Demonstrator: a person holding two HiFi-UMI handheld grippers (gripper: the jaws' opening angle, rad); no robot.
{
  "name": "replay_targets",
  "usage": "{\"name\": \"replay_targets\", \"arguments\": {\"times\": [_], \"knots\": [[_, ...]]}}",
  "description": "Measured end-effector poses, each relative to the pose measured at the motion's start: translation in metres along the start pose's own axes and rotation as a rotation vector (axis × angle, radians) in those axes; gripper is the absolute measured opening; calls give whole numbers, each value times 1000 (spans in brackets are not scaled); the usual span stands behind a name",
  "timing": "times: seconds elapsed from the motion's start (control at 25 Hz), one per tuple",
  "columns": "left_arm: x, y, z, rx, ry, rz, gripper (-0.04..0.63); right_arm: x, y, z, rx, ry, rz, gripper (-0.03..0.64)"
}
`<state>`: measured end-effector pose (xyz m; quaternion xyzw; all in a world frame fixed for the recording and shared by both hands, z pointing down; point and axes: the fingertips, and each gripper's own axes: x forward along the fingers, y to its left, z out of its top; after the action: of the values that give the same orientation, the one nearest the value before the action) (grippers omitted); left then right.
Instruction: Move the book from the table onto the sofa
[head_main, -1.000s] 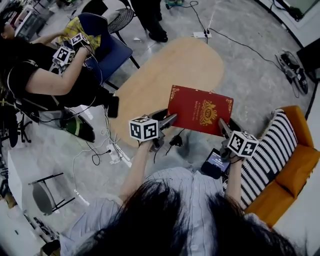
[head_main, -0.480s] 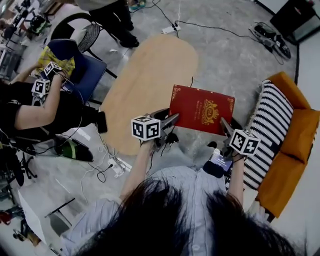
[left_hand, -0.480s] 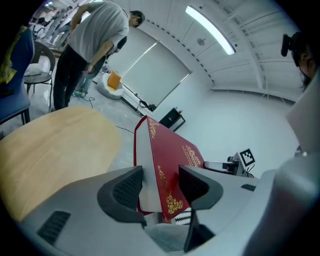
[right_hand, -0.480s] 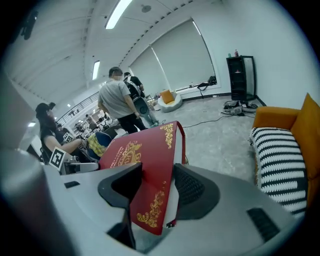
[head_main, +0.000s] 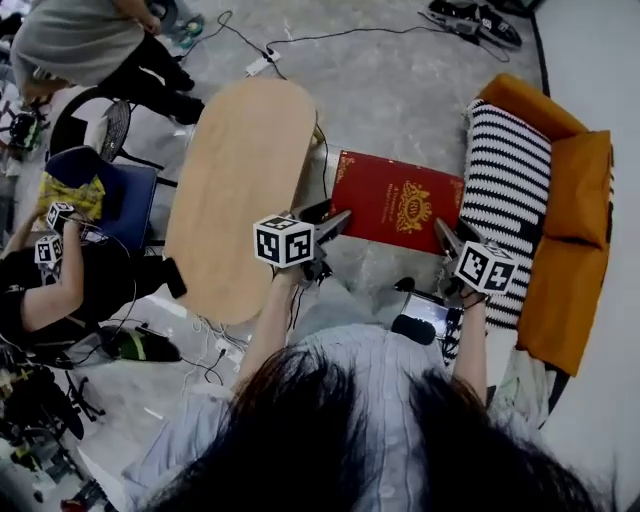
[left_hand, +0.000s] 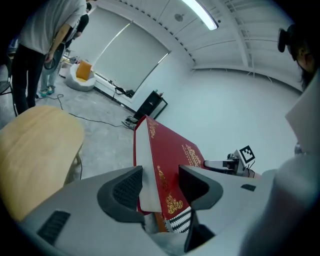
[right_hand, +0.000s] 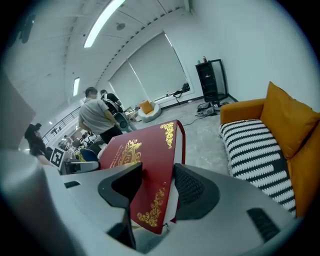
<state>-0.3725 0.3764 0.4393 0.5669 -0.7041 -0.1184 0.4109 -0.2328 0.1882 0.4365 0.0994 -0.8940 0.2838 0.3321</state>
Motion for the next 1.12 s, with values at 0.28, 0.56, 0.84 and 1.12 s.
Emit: {"name": "replay_targets", "arguments": {"times": [0.28,0.56,0.84,1.12], "knots": [[82,-71,-26,42,79,-68,236,-62,-94,-11,89,-33,-77,216],[153,-135,-64,97,181,-123,236,-116,-178,-41,182,-62,-118,216],[196,-179,-90,144,267,-163,236,-155,-229,-62,245,-100,-162,216],[232,-221,-125,224,384,-216,235,-200,-268,-95,291,-141,-232,216]]}}
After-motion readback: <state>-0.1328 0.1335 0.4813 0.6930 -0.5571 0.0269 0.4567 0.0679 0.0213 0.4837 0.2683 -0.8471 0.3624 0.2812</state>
